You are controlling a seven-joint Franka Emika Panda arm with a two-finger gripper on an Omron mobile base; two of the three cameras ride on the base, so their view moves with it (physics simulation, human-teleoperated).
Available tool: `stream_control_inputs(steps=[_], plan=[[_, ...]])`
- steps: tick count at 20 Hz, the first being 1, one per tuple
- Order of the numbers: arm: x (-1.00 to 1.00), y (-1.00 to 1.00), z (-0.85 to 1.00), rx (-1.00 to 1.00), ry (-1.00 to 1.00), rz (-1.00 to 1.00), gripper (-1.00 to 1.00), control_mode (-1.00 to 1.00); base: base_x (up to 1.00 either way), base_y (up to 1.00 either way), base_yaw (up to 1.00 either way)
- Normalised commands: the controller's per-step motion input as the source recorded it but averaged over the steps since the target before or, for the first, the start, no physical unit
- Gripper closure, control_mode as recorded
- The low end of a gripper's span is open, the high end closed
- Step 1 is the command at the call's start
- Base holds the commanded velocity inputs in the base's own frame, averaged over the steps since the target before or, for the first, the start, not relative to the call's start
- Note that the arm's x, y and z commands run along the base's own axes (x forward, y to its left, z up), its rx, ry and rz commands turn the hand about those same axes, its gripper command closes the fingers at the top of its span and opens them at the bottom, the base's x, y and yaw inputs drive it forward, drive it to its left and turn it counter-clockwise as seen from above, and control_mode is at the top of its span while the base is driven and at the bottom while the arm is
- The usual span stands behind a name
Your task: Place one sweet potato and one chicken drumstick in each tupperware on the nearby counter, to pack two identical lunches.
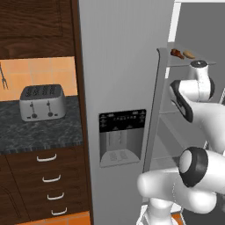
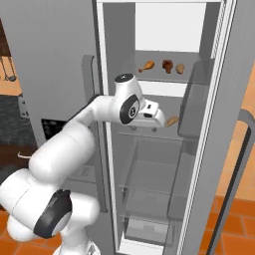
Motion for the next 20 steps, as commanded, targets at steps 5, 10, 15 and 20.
stream_control_inputs(steps=[5, 10, 15, 20], plan=[[0.70, -0.15, -0.85, 0.01, -0.03, 0.17, -1.00, -1.00, 0.00, 0.00, 0.00], [0.44, -0.14, -0.65, 0.00, -0.06, 0.17, -1.00, -1.00, 0.00, 0.00, 0.00], [0.38, -0.41, -0.01, 0.00, -0.02, 0.05, -1.00, -1.00, 0.00, 0.00, 0.00], [0.76, -0.29, 0.00, 0.00, 0.06, 0.00, -1.00, -1.00, 0.00, 0.00, 0.00]])
